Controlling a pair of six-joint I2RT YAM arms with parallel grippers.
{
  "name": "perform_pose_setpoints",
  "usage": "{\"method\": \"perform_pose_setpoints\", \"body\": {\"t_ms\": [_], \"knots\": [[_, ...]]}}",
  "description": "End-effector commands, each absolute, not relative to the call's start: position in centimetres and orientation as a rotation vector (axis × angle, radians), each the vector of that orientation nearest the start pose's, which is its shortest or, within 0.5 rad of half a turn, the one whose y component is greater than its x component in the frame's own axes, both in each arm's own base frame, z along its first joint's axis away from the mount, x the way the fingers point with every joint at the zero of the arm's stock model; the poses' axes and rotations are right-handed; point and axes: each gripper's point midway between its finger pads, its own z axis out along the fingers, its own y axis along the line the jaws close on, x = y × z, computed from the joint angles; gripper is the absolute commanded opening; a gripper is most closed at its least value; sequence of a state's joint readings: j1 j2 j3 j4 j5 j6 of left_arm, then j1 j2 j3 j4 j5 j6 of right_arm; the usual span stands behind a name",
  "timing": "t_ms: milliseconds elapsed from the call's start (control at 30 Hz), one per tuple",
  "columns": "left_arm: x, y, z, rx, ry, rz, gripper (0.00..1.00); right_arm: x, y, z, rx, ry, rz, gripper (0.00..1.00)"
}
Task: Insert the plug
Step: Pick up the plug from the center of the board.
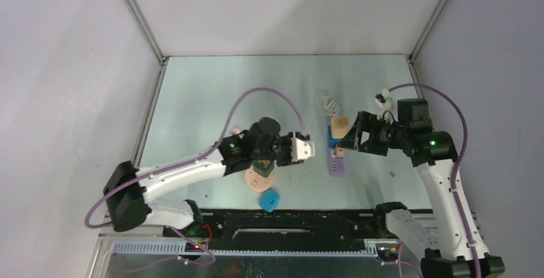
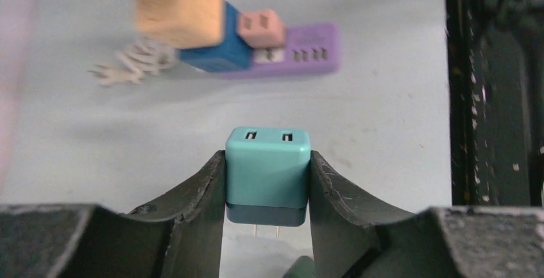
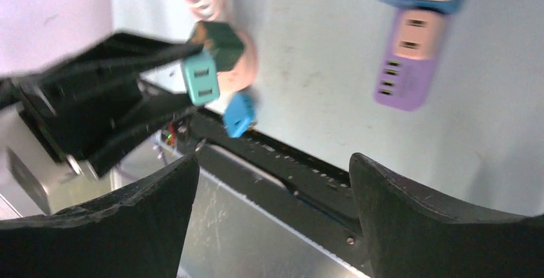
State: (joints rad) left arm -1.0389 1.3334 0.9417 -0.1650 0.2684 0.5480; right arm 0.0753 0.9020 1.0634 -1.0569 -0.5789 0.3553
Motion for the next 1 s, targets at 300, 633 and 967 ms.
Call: {"method": "perform_pose_setpoints", "body": {"t_ms": [300, 633, 967], "knots": [[19.4, -34.0, 27.1, 1.313, 1.318, -0.691, 0.17, 19.1, 24.3, 29.5, -0.182, 2.317, 1.317, 0.79], [18.8, -33.6, 28.7, 1.276, 1.277, -0.712, 0.16, 22.0, 26.9, 27.4, -0.229, 2.359, 1.293, 0.59], [19.6, -33.4, 28.4, 1.245, 1.327, -0.681, 0.18, 21.4, 28.6, 27.8, -0.313, 2.38, 1.38, 0.32]]}}
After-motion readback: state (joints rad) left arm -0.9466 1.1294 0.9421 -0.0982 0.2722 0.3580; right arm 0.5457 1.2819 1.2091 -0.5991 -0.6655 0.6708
